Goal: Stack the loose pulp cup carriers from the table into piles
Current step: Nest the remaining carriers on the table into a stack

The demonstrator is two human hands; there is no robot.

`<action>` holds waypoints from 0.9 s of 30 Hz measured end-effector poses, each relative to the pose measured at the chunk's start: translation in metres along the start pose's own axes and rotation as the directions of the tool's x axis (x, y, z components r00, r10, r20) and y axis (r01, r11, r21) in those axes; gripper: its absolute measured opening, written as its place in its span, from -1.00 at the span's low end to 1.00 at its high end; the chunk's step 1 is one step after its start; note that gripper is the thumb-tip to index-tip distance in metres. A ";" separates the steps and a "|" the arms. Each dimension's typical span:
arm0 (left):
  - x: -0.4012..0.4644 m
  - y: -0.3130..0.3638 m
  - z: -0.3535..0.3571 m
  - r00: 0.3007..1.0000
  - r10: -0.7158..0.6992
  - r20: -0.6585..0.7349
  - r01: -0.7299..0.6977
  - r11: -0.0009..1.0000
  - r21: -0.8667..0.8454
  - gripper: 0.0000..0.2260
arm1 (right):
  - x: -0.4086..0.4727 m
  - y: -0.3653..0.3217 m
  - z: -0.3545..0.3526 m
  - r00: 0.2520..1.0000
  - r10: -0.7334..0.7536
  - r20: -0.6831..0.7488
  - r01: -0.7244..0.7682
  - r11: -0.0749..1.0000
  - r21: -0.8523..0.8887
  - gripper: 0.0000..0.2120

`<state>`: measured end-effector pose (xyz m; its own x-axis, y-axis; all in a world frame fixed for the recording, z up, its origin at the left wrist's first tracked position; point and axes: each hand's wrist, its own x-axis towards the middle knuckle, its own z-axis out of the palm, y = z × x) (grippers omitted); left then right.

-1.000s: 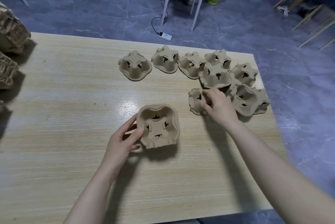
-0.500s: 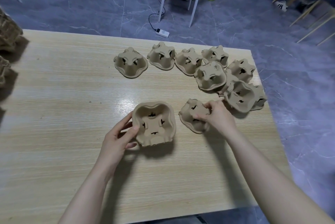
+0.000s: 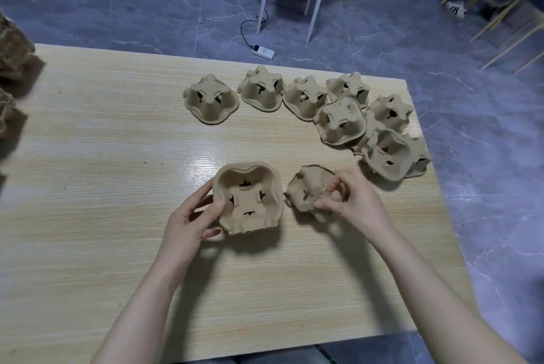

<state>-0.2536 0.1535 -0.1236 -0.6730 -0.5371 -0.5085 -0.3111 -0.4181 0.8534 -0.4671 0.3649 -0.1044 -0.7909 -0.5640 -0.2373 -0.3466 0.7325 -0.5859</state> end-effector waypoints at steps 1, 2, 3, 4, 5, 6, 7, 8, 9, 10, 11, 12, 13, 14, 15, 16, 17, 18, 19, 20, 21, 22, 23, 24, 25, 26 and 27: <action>0.000 0.000 0.000 1.000 -0.001 -0.004 0.001 1.000 -0.004 -0.57 | -0.002 -0.001 0.000 1.000 -0.004 -0.019 0.004 1.000 0.027 -0.61; 0.001 -0.001 0.000 1.000 -0.002 -0.009 0.002 1.000 -0.004 -0.60 | -0.004 -0.002 0.000 1.000 -0.004 -0.030 0.006 0.999 0.053 -0.54; 0.001 0.000 0.001 1.000 -0.002 -0.013 0.002 1.000 -0.003 -0.61 | -0.006 -0.003 -0.001 0.999 -0.008 -0.033 0.010 0.997 0.074 -0.45; 0.001 0.000 0.001 1.000 -0.003 -0.017 0.003 1.000 0.002 -0.61 | -0.006 -0.003 -0.001 0.999 -0.005 -0.032 0.008 0.996 0.089 -0.37; 0.001 0.000 0.002 1.000 -0.004 -0.019 0.004 1.000 0.006 -0.61 | -0.007 -0.004 -0.001 0.999 0.004 -0.035 -0.001 0.995 0.104 -0.34; 0.000 0.000 0.002 1.000 -0.005 -0.019 0.005 1.000 0.008 -0.61 | -0.007 -0.005 -0.001 0.999 0.013 -0.042 -0.008 0.993 0.118 -0.38; 0.000 0.000 0.002 1.000 -0.005 -0.020 0.006 1.000 0.007 -0.61 | -0.007 -0.005 -0.002 0.999 0.016 -0.049 -0.010 0.992 0.128 -0.50; 0.000 0.000 0.002 1.000 -0.005 -0.021 0.005 1.000 0.006 -0.60 | -0.007 -0.006 -0.003 0.998 0.009 -0.055 -0.002 0.992 0.124 -0.65; 0.001 0.000 0.002 1.000 -0.004 -0.022 0.004 1.000 0.004 -0.59 | -0.008 -0.006 -0.004 0.999 -0.003 -0.054 0.009 0.994 0.113 -0.79; 0.001 -0.001 0.002 1.000 -0.004 -0.023 0.004 1.000 0.003 -0.59 | -0.008 -0.007 -0.006 0.998 -0.017 -0.058 0.023 0.994 0.104 -0.85; 0.001 0.000 0.002 1.000 -0.004 -0.023 0.004 1.000 0.001 -0.58 | -0.009 -0.008 -0.007 0.996 -0.034 -0.079 0.042 0.995 0.093 -0.85; 0.001 0.000 0.002 1.000 -0.004 -0.025 0.004 1.000 0.000 -0.59 | -0.010 -0.009 -0.008 0.992 -0.050 -0.114 0.060 0.994 0.093 -0.84; 0.001 0.000 0.002 1.000 -0.001 -0.026 0.001 1.000 -0.001 -0.61 | -0.010 -0.010 -0.010 0.984 -0.066 -0.163 0.083 0.991 0.105 -0.84; 0.001 0.000 0.002 1.000 0.000 -0.030 0.000 1.000 -0.001 -0.64 | -0.011 -0.013 -0.012 0.972 -0.081 -0.220 0.110 0.986 0.126 -0.85; 0.001 0.000 0.002 1.000 -0.001 -0.029 0.001 1.000 -0.001 -0.65 | -0.012 -0.016 -0.015 0.957 -0.091 -0.275 0.136 0.979 0.150 -0.85; 0.001 0.000 0.002 1.000 -0.002 -0.026 0.002 1.000 -0.001 -0.64 | -0.013 -0.019 -0.017 0.944 -0.092 -0.317 0.158 0.969 0.191 -0.84; 0.001 0.001 0.002 1.000 -0.004 -0.021 0.004 1.000 0.001 -0.63 | -0.015 -0.023 -0.018 0.936 -0.088 -0.341 0.179 0.952 0.247 -0.82; 0.000 0.001 0.002 1.000 -0.007 -0.018 0.007 1.000 0.005 -0.60 | -0.018 -0.028 -0.019 0.931 -0.084 -0.354 0.201 0.929 0.310 -0.79; 0.000 0.001 0.002 1.000 -0.011 -0.016 0.011 1.000 0.007 -0.57 | -0.020 -0.033 -0.019 0.927 -0.091 -0.363 0.230 0.903 0.363 -0.76; 0.000 0.001 0.002 1.000 -0.014 -0.016 0.014 1.000 0.008 -0.55 | -0.023 -0.037 -0.019 0.923 -0.108 -0.370 0.262 0.881 0.395 -0.73; 0.000 0.002 0.001 1.000 -0.014 -0.017 0.014 1.000 0.008 -0.56 | -0.026 -0.041 -0.018 0.917 -0.139 -0.375 0.297 0.864 0.406 -0.70; 0.000 0.002 0.001 1.000 -0.013 -0.018 0.013 1.000 0.008 -0.56 | -0.028 -0.044 -0.017 0.912 -0.176 -0.372 0.331 0.850 0.410 -0.69; 0.000 0.003 0.001 1.000 -0.010 -0.015 0.010 1.000 0.007 -0.55 | -0.031 -0.046 -0.016 0.907 -0.219 -0.359 0.365 0.834 0.413 -0.69; 0.000 0.003 0.001 1.000 -0.009 -0.013 0.009 1.000 0.005 -0.52 | -0.032 -0.048 -0.014 0.902 -0.264 -0.342 0.397 0.817 0.418 -0.70; -0.001 0.004 0.001 1.000 -0.009 -0.012 0.009 1.000 0.008 -0.51 | -0.034 -0.050 -0.011 0.896 -0.309 -0.320 0.426 0.804 0.415 -0.70; -0.001 0.005 0.001 1.000 -0.010 -0.010 0.010 1.000 0.012 -0.49 | -0.035 -0.052 -0.008 0.888 -0.351 -0.296 0.450 0.796 0.404 -0.69; -0.001 0.005 0.001 1.000 -0.010 -0.003 0.011 1.000 0.017 -0.47 | -0.037 -0.054 -0.004 0.881 -0.389 -0.269 0.469 0.795 0.385 -0.68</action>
<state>-0.2553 0.1523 -0.1187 -0.6679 -0.5346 -0.5177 -0.3296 -0.4112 0.8499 -0.4213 0.3473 -0.0607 -0.6978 -0.6792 0.2274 -0.4520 0.1713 -0.8754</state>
